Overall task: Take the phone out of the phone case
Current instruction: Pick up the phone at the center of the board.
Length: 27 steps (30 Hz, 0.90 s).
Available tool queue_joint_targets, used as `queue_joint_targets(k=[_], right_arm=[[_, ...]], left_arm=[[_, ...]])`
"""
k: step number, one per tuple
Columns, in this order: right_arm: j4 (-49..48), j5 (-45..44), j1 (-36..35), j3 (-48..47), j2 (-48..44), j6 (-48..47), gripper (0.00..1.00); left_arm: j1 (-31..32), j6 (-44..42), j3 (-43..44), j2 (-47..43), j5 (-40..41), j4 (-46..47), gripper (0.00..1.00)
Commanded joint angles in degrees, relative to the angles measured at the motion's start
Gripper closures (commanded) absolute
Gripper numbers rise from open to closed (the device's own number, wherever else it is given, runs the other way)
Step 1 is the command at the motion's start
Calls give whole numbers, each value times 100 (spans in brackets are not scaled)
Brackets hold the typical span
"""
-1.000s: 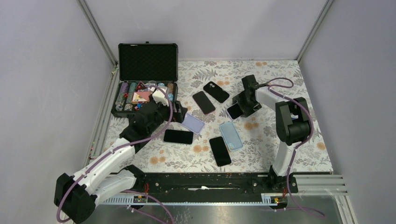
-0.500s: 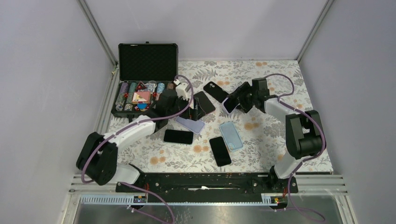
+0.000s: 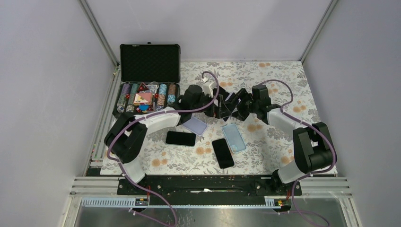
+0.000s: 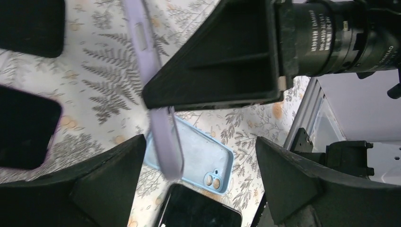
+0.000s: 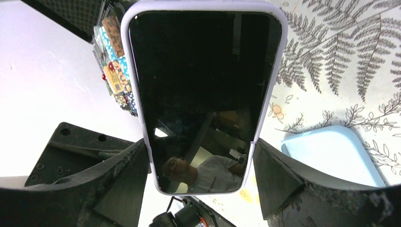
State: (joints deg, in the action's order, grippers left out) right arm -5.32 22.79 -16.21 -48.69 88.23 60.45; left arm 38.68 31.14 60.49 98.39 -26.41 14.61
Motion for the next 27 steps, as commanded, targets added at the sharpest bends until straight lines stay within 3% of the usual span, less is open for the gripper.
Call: queue_joint_targets(k=[1, 5, 11, 14, 16, 17, 18, 21, 27], right_arm=[[-107, 317, -59, -39, -523, 23, 47], [-111, 414, -64, 68, -634, 102, 47], [-100, 510, -63, 11, -629, 195, 47], [36, 508, -62, -90, -623, 149, 45], [173, 514, -58, -141, -665, -9, 32], [231, 501, -51, -163, -706, -170, 13], [241, 461, -35, -157, -770, -347, 1], [109, 492, 71, -144, -1008, -719, 0], [-817, 899, 198, -2, -1574, -737, 0]], left_arm=[[138, 91, 396, 141, 75, 120, 15], [140, 237, 188, 58, 306, 284, 27], [140, 436, -56, -42, 275, 527, 56], [140, 483, -54, -57, 244, 548, 79], [133, 473, -16, -69, 176, 503, 98], [124, 443, 7, -86, 125, 495, 100], [104, 426, 10, -123, 46, 502, 100], [-19, 661, -88, -311, -319, 797, 100], [-320, 2248, -210, -765, -656, 1783, 100]])
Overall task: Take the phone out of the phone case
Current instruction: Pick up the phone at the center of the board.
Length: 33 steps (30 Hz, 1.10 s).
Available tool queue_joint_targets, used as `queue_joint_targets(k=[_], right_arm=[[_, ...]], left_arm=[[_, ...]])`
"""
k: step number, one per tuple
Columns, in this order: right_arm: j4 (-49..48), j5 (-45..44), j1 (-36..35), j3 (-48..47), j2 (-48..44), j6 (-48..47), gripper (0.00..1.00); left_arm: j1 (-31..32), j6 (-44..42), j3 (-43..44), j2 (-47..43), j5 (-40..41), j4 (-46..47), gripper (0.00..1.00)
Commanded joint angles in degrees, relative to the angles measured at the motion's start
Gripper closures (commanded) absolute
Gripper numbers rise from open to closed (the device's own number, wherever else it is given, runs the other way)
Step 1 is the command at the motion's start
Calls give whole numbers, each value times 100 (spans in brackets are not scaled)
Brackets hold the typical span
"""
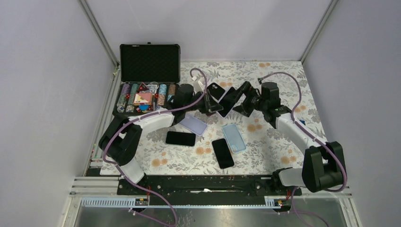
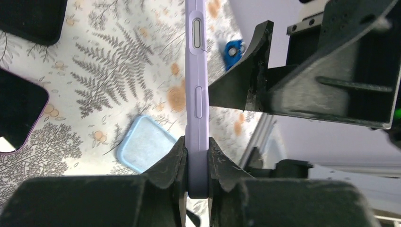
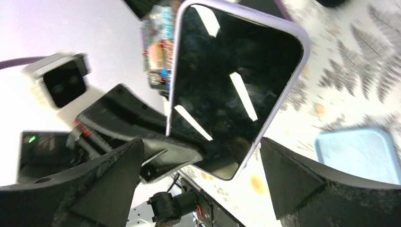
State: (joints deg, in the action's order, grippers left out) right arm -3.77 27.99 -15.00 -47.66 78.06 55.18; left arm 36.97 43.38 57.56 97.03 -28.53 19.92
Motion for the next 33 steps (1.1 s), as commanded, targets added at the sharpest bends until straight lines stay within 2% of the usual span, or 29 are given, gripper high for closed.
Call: queue_joint_targets(k=[1, 4, 6, 12, 14, 15, 18, 19, 21, 27, 29, 33], right_arm=[[-1165, 416, 73, -73, -637, -149, 0], [-1829, 469, 77, 105, -820, 254, 0], [-2252, 524, 72, 140, -853, 542, 2], [-2067, 382, 46, -190, -1143, 467, 11], [-1955, 287, 45, -245, -1228, 429, 13], [-2017, 328, 42, -256, -1219, 493, 17], [-2303, 505, 41, -298, -1080, 726, 39], [-2337, 547, 41, -311, -1036, 777, 43], [-2423, 587, 28, -302, -977, 849, 47], [-2824, 786, -40, -410, -817, 1119, 46], [-3042, 876, -77, -453, -711, 1300, 48], [-3350, 1226, -162, -599, -437, 1631, 77]], left_arm=[[-173, 1214, 147, -689, -439, 1266, 100], [-297, 2087, 264, -785, -408, 1604, 100], [-355, 2918, 243, -824, -365, 2231, 100], [-364, 4038, 361, -967, 95, 3408, 100], [-361, 4163, 374, -1079, 330, 3446, 100], [-364, 4198, 408, -1119, 364, 3441, 100], [-350, 4270, 407, -1232, 492, 3527, 100], [-349, 4283, 386, -1265, 540, 3549, 100], [-348, 4293, 369, -1300, 621, 3585, 100], [-352, 4532, 382, -1158, 600, 3895, 100], [-342, 4564, 364, -1152, 599, 3913, 100], [-343, 4530, 365, -1169, 580, 3945, 100]])
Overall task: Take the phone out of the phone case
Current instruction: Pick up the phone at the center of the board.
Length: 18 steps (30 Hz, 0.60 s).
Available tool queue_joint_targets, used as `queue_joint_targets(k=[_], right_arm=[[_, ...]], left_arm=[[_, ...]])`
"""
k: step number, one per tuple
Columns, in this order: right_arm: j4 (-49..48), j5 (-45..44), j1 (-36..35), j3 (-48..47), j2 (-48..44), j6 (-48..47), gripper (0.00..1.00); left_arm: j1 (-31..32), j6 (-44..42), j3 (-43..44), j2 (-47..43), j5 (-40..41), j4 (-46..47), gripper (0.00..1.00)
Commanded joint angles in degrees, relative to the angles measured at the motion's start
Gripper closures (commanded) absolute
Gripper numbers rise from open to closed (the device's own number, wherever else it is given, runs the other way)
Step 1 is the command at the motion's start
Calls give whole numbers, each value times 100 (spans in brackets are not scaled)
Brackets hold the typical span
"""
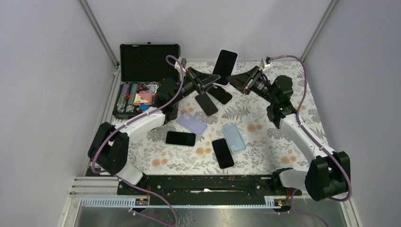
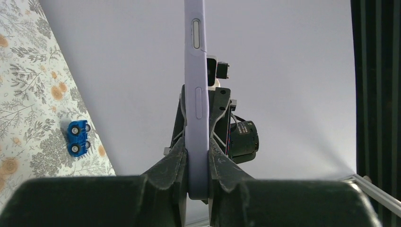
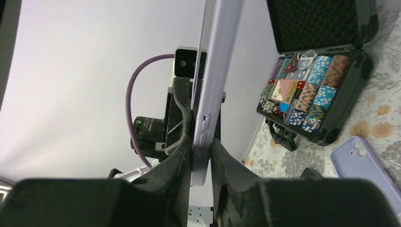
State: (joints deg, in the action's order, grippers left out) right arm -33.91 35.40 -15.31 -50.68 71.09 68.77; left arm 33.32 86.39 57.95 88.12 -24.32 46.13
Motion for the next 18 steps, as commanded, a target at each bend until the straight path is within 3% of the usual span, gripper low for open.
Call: queue_joint_targets(k=[1, 5, 11, 13, 16, 18], right_arm=[[-249, 656, -161, -422, 358, 255, 79], [-280, 807, -256, -505, 493, 270, 68], [-280, 892, -279, -514, 497, 242, 65], [-192, 865, -280, -547, 486, 188, 73], [-231, 896, -279, -550, 468, 206, 88], [-301, 1011, -279, -550, 460, 253, 91]], left_arm=[[25, 196, 322, -282, 147, 1317, 100], [23, 32, 267, -336, 118, 1330, 98], [18, -354, 175, -519, 126, 1032, 90], [17, -404, 88, -598, 190, 1032, 88], [-1, -553, 9, -730, 262, 967, 72], [-24, -813, -113, -919, 357, 856, 59]])
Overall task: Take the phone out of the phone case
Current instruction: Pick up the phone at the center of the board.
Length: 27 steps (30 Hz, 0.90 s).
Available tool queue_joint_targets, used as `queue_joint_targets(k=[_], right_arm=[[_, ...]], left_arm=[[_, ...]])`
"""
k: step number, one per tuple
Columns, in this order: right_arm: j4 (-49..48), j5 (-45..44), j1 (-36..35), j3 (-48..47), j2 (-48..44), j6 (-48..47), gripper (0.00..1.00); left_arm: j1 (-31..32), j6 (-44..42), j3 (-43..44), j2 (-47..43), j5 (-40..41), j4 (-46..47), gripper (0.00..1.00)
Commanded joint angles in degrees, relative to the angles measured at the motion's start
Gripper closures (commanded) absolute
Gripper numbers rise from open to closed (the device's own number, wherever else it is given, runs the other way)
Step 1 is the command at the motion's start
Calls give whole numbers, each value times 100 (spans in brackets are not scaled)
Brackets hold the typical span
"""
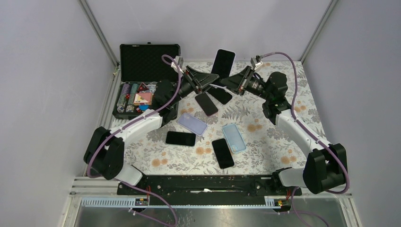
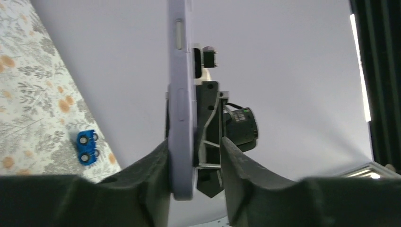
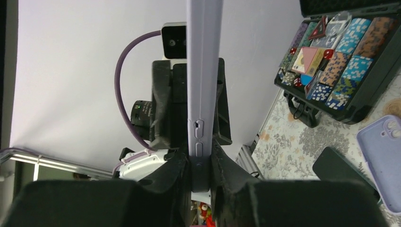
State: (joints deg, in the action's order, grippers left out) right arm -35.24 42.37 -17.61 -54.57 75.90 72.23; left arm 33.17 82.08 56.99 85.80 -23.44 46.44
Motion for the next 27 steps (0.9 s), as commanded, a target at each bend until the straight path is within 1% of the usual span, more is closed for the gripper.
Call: queue_joint_targets(k=[1, 3, 5, 8, 11, 13, 16, 19, 21, 24, 26, 27], right_arm=[[-221, 410, -50, -167, -16, -87, 93], [-425, 748, -50, -186, -14, -47, 96], [-727, 982, -50, -125, -107, -59, 98], [-747, 1267, -51, -92, -200, -126, 98], [-886, 1567, -50, -81, -245, -46, 98], [-907, 1736, -54, -94, -274, 13, 97], [-576, 1898, -50, -116, -312, -187, 97], [-217, 1795, -51, -115, -366, -530, 97], [-310, 1785, -52, -124, -320, -484, 96], [-520, 1735, -50, -112, -267, -325, 96], [-476, 1636, -50, -117, -258, -329, 96], [-377, 1555, -50, -120, -259, -402, 96]], left_arm=[[-31, -556, -122, -820, 389, 738, 53], [-126, -925, -327, -1142, 650, 554, 44], [-246, -1191, -405, -1377, 649, 464, 36], [-426, -1596, -5, -1403, 87, -180, 28], [-585, -1825, 557, -1170, -721, -951, 27], [-720, -1643, 812, -975, -1078, -1262, 28], [-942, -1085, 844, -836, -1326, -755, 28], [-1062, -1170, 1243, -621, -1706, -1403, 28], [-1087, -1320, 1243, -619, -1663, -1750, 28], [-1125, -1472, 1129, -673, -1371, -2335, 27], [-1160, -1315, 923, -745, -944, -2631, 26], [-1179, -1129, 770, -766, -808, -2499, 26]])
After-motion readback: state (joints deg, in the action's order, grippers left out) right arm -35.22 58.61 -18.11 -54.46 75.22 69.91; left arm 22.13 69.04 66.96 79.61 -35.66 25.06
